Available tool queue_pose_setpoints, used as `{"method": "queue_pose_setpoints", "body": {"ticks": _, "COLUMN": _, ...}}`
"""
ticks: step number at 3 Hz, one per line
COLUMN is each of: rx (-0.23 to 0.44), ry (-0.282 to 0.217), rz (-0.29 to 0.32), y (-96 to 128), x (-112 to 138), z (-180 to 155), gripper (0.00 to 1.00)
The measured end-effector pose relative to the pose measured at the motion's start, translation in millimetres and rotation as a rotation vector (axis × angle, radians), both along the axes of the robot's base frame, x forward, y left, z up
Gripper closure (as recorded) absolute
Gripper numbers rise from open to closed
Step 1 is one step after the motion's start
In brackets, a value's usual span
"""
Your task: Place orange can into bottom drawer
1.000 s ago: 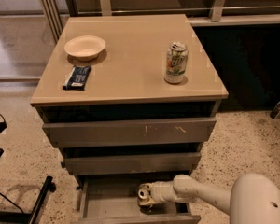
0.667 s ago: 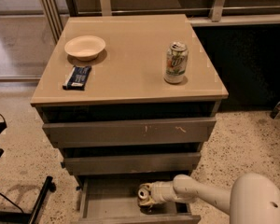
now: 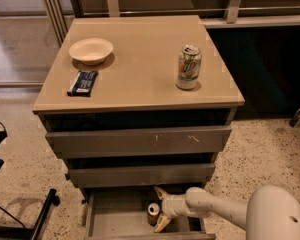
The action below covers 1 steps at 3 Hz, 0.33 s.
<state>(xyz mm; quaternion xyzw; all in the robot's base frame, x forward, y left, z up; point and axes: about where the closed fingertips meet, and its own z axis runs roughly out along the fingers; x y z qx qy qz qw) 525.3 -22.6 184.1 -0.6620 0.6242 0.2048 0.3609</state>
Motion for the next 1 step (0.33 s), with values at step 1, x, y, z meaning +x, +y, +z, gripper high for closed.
{"method": "queue_pose_setpoints", "body": {"ticks": 1, "rx": 0.000, "ry": 0.000, "rz": 0.000, "y": 0.0, "x": 0.0, "z": 0.0, "gripper": 0.00}}
